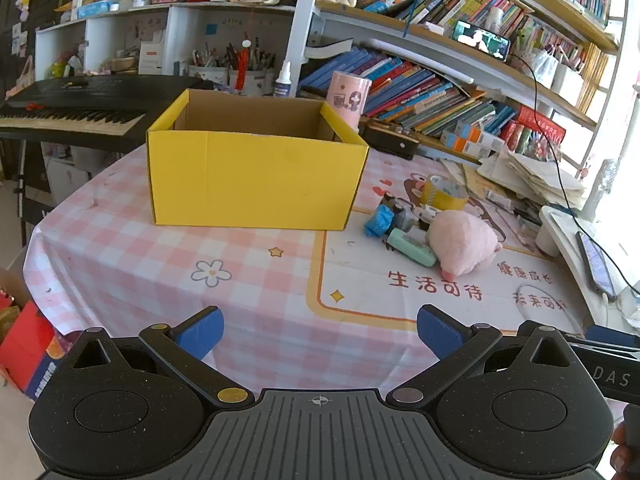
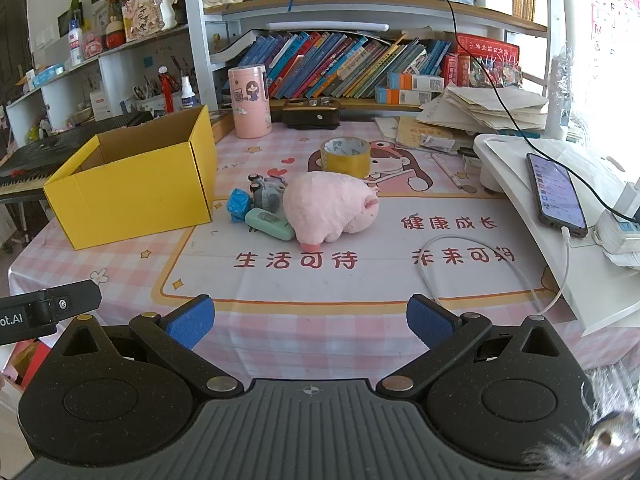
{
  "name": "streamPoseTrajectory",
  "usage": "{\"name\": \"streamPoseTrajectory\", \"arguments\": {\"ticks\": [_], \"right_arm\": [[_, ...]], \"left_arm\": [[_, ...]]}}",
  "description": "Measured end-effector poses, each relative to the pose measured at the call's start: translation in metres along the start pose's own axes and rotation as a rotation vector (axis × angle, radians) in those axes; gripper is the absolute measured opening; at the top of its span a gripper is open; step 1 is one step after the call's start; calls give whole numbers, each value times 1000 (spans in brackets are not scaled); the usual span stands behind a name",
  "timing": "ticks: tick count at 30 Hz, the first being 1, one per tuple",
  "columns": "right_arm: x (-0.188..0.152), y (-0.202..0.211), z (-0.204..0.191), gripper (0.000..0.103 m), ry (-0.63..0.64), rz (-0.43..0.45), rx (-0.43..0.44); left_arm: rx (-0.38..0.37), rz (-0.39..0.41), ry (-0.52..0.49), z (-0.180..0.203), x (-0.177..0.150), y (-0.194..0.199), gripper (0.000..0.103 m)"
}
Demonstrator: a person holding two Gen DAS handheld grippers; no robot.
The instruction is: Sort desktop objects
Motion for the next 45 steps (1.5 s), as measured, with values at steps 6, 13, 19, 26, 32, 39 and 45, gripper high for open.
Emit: {"name": "streamPoseTrajectory", "arguments": {"ticks": [6, 13, 19, 26, 32, 39, 45], "right_arm": [[0, -1, 0, 103, 1, -1, -1], [-2, 0, 2, 103, -2, 1, -5], [-2, 0, 5, 103, -7, 0, -12], [-1, 0, 4, 103, -7, -1, -14], [0, 2, 2, 103, 1, -1, -1], [0, 3, -4, 103, 19, -2, 19], [-1, 2, -9, 103, 34, -15, 26]], "left_arm": [[-4, -1, 2, 0, 0, 0, 103], [21, -7, -5, 1, 1, 3, 103], [10, -9, -13, 3, 3, 3, 103], [13, -13, -20, 5, 4, 2, 103], [5, -7, -16, 3, 4, 3, 103], [3, 2, -12, 1, 4, 4, 103], [11, 0, 0, -1, 4, 5, 103]]}}
Point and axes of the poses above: each gripper's, at about its wrist camera, not at the fingertips, and y roughly against the way its jaws point, z to its right, x to its top, the point moved 1 cm from there along -y, roughly the way its jaws point, and after that the axes turned 13 degrees about -y, right-handed, at the moved point
